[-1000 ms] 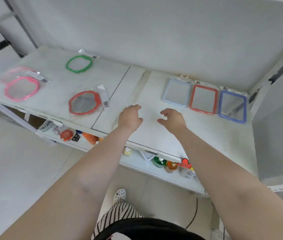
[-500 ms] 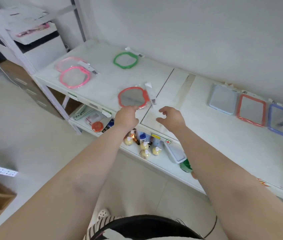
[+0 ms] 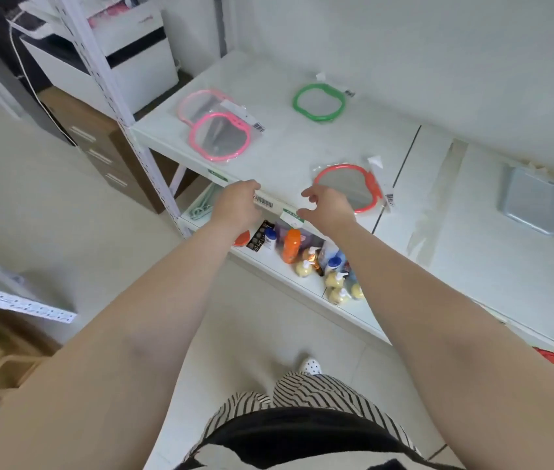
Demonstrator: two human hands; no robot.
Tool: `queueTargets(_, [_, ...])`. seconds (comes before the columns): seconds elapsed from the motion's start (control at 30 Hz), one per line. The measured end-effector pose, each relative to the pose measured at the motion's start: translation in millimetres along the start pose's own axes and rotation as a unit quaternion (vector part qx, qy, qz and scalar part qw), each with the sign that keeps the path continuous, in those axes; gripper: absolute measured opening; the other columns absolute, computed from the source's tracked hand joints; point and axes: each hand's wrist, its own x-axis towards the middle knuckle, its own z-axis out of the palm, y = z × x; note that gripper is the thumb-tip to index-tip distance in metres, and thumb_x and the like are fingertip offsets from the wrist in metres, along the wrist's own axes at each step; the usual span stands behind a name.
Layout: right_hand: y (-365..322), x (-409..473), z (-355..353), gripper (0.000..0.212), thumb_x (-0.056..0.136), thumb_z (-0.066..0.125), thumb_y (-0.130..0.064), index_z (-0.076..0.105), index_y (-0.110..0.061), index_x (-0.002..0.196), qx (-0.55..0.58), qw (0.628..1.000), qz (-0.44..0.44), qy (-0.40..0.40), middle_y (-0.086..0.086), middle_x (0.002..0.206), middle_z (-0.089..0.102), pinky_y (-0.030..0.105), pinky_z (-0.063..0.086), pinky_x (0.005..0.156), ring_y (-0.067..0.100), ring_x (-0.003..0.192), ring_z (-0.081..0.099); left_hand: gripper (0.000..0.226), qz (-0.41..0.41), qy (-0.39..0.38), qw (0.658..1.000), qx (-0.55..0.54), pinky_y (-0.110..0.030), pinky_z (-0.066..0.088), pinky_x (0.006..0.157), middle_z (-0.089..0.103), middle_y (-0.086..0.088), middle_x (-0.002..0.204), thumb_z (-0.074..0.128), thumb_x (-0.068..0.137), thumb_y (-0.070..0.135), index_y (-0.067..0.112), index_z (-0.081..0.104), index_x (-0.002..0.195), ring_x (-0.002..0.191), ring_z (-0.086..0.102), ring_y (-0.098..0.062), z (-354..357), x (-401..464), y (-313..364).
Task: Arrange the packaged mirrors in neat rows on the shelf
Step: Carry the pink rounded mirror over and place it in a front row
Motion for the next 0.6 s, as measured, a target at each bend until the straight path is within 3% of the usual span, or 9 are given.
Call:
queueTargets(0.13, [-18.5,34.2,13.3,0.044,0.084,0.066,-0.026,0.057,-0.022,0.127,-0.013,1.0,-0.007,-0.023,0.001,0.123,0.06,0.033,0.049,0.088,0.021,0.112,0.059,0.056,-0.004,-0.009,1.0,0.002,-0.037,0.045,0.102,0.056,-0.006,0.138,0.059,0.085,0.008,0.014,0.047,0.139,0.127,0.052,-0.027,-7.5,26.0,-19.3])
queueTargets(0.27, [-35.9,78.4,25.1,0.044,0.083,0.067,-0.027,0.057,-0.023,0.126,-0.011,0.999,-0.022,-0.027,0.0,0.123,0.059,0.032,0.046,0.095,0.018,0.116,0.056,0.057,-0.024,-0.006,1.0,0.005,-0.034,0.044,0.103,0.054,-0.004,0.14,0.06,0.085,0.01,0.016,0.046,0.14,0.129,0.051,-0.024,-15.6,58.6,-38.6])
queueTargets(0.47, [-72.0,138.7,36.3,0.044,0.084,0.066,-0.029,0.057,-0.025,0.126,-0.004,0.998,-0.032,-0.047,-0.001,0.126,0.059,0.031,0.047,0.091,0.018,0.112,0.058,0.056,-0.05,0.006,0.999,0.012,-0.038,0.047,0.1,0.059,-0.008,0.132,0.061,0.084,0.009,0.015,0.049,0.138,0.123,0.055,-0.027,-40.3,102.9,-73.7])
queueTargets(0.6, [-89.7,165.0,41.5,0.044,0.086,0.065,-0.03,0.055,-0.024,0.129,-0.011,0.997,-0.04,-0.057,-0.003,0.128,0.058,0.032,0.049,0.089,0.018,0.109,0.059,0.057,-0.05,0.008,0.999,0.007,-0.037,0.043,0.106,0.055,-0.008,0.138,0.059,0.085,0.007,0.014,0.046,0.14,0.128,0.051,-0.027,-49.5,130.3,-95.6])
